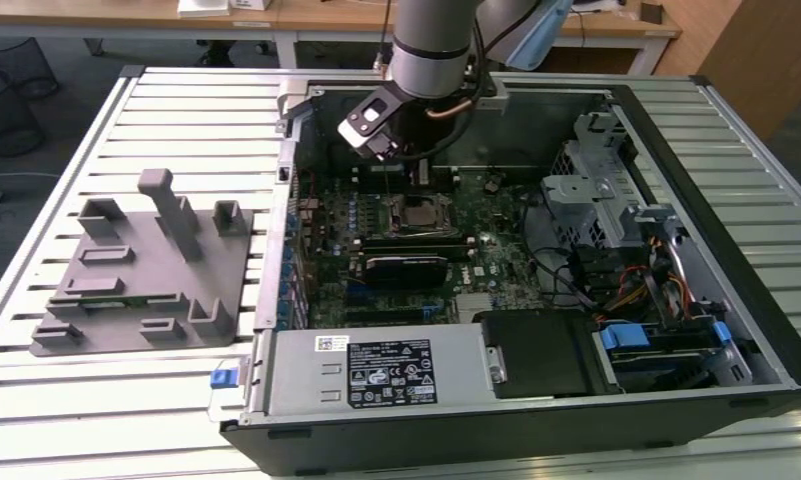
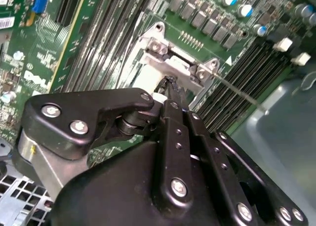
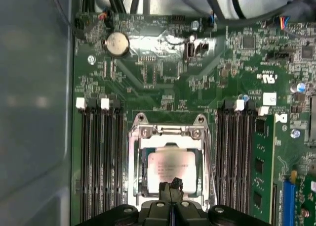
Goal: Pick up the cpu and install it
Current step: 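Close the cpu cover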
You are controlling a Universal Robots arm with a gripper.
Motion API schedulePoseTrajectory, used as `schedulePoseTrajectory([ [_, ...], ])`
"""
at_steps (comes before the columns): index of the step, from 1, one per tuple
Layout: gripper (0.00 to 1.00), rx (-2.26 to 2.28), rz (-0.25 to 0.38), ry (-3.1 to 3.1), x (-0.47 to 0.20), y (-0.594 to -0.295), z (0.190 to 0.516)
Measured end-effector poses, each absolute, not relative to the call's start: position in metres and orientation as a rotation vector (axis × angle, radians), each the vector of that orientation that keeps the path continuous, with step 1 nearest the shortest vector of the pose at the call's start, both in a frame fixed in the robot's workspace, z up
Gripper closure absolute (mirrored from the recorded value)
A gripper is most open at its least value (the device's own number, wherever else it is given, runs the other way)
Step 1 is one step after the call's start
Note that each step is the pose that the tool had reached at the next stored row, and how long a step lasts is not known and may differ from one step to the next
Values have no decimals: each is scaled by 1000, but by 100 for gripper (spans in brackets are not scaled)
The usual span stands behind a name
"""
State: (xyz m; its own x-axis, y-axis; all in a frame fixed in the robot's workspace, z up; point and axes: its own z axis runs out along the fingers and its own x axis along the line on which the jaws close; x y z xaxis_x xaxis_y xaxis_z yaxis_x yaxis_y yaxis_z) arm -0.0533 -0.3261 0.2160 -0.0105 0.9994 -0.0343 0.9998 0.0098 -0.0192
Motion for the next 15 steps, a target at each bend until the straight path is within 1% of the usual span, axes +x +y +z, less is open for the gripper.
schedulePoseTrajectory([
  [15, 89, 2201, -59, 2225, -60, -326, 203],
])
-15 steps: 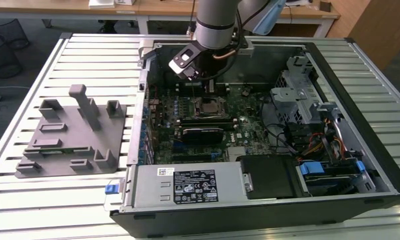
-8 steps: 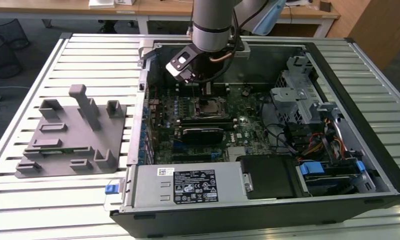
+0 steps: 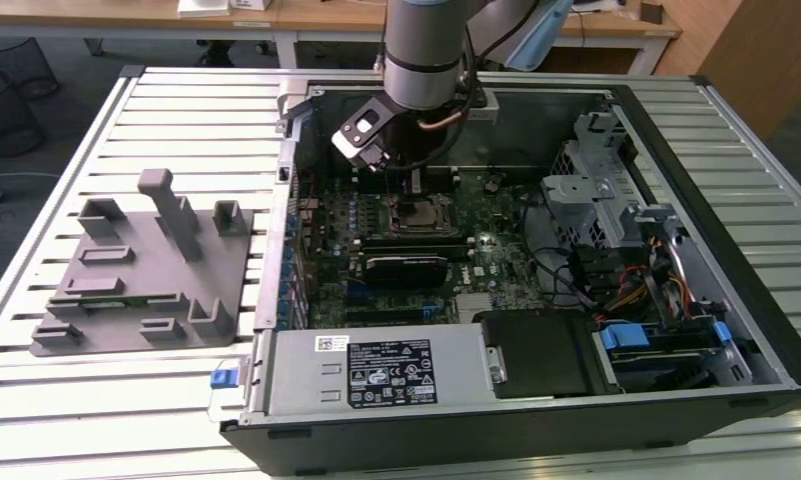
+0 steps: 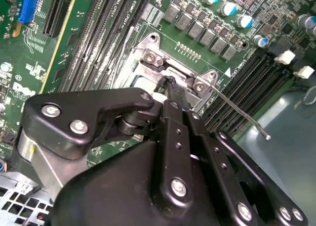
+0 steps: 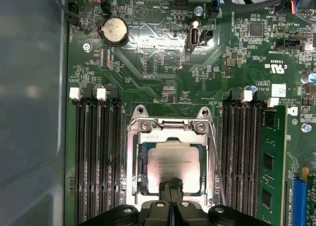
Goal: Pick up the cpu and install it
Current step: 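Close the cpu cover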
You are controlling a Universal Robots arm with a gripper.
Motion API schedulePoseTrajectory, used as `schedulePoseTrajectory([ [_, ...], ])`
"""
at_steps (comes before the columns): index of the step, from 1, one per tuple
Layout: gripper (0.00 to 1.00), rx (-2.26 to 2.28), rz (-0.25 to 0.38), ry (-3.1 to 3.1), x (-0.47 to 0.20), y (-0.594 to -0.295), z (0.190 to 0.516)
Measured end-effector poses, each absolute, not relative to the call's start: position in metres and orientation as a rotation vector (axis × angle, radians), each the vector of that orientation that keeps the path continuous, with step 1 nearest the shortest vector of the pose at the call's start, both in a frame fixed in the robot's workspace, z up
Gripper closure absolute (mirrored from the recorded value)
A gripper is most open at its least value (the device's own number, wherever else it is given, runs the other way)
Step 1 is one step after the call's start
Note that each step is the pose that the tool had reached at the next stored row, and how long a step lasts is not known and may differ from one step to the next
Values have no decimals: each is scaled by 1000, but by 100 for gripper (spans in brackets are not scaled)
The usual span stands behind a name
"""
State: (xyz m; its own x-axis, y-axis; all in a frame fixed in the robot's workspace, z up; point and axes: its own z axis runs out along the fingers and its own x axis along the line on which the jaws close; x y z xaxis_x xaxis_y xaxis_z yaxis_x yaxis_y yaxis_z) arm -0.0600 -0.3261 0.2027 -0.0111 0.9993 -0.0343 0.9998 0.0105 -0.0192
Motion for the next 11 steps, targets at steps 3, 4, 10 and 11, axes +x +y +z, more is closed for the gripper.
schedulePoseTrajectory([
  [3, 89, 2201, -59, 2225, -60, -326, 200],
  [4, 89, 2201, -60, 2225, -60, -326, 199],
  [10, 89, 2202, -63, 2225, -53, -325, 198],
  [11, 89, 2202, -63, 2225, -52, -325, 198],
])
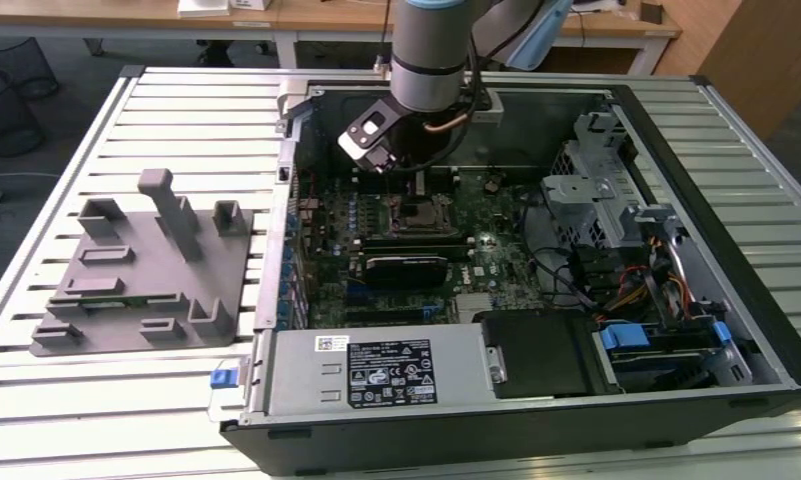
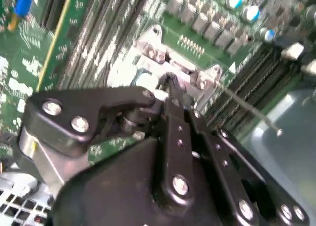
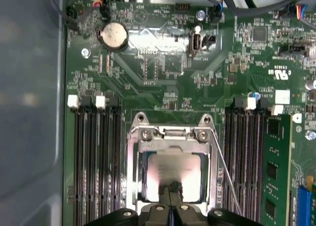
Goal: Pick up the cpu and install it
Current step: 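Close the cpu cover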
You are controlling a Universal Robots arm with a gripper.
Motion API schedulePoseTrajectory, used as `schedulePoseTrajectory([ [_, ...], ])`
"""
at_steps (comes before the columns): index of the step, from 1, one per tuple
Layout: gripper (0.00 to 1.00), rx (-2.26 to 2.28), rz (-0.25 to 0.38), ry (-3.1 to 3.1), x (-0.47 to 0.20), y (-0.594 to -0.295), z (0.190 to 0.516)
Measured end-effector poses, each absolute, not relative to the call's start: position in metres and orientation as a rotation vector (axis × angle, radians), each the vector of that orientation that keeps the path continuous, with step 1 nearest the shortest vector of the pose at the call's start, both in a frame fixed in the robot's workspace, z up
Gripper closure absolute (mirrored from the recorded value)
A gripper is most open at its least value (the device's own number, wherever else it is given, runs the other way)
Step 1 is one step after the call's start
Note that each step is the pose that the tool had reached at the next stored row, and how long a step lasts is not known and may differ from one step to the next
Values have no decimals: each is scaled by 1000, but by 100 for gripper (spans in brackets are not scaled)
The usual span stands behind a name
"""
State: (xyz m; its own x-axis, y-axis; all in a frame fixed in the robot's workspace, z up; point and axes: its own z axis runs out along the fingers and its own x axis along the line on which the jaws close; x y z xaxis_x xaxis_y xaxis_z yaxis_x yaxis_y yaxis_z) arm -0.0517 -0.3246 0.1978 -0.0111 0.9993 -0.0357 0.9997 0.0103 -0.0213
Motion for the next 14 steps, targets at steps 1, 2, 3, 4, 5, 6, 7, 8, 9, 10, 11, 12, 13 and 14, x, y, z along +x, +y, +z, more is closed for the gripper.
schedulePoseTrajectory([
  [1, 89, 2202, -63, 2226, -51, -324, 198],
  [2, 89, 2201, -62, 2226, -50, -324, 198],
  [3, 89, 2202, -62, 2226, -50, -324, 198],
  [4, 89, 2202, -60, 2226, -50, -324, 199],
  [5, 89, 2202, -57, 2226, -50, -323, 199],
  [6, 89, 2202, -60, 2226, -50, -323, 202],
  [7, 89, 2202, -62, 2226, -50, -324, 204],
  [8, 89, 2202, -61, 2226, -50, -324, 206],
  [9, 89, 2202, -62, 2226, -50, -324, 209],
  [10, 89, 2202, -62, 2226, -50, -324, 211],
  [11, 89, 2202, -62, 2226, -50, -324, 213],
  [12, 89, 2202, -62, 2226, -50, -324, 216],
  [13, 89, 2202, -62, 2226, -50, -324, 217],
  [14, 89, 2202, -62, 2226, -50, -324, 219],
])
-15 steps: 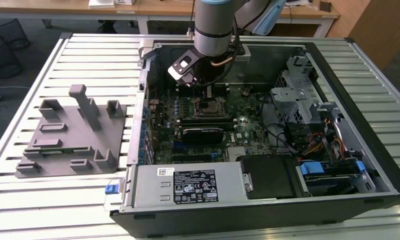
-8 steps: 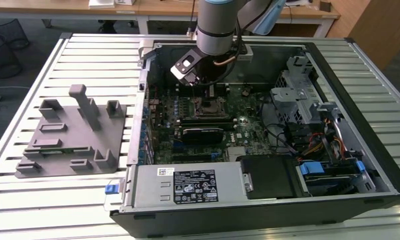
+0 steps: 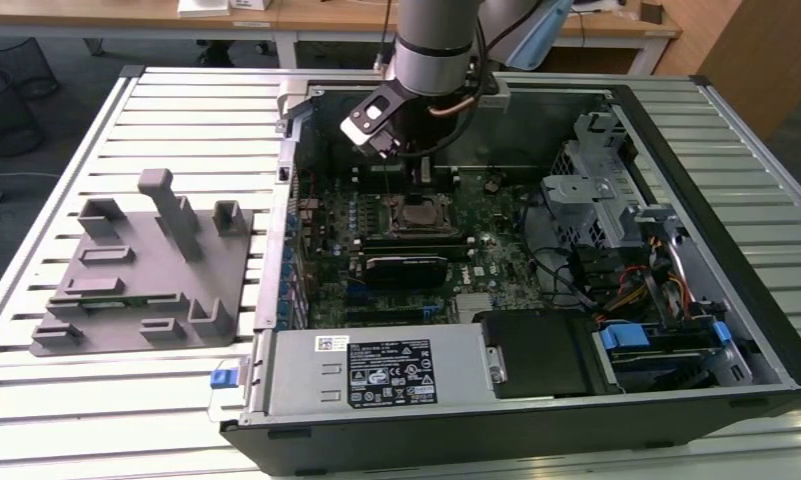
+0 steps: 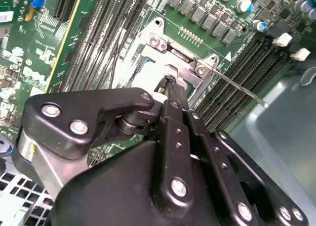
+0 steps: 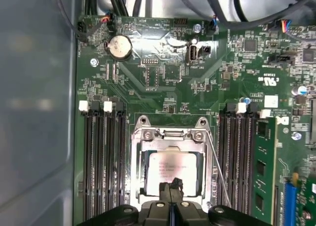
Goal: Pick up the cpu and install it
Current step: 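Close the cpu cover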
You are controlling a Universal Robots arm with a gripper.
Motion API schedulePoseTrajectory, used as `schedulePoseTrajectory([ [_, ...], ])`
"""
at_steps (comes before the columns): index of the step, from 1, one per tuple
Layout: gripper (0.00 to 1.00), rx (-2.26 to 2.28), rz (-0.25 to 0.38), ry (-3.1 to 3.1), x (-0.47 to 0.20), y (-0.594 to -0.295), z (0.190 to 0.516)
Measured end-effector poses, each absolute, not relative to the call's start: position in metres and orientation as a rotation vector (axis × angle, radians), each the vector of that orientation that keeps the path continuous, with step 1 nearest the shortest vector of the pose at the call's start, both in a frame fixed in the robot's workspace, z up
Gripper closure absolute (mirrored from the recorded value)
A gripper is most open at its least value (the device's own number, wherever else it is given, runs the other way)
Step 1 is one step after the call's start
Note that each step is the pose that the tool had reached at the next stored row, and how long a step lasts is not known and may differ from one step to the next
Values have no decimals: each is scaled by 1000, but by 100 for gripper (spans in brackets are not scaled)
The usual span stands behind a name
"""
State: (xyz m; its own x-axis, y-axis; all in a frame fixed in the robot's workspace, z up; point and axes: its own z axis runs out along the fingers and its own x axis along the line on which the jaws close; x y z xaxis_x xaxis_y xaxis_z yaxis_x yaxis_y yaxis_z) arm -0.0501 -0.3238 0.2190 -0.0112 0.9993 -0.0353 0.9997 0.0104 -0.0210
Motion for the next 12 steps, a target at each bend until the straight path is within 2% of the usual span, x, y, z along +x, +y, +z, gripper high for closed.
schedulePoseTrajectory([
  [12, 89, 2202, -60, 2226, -45, -324, 222],
])
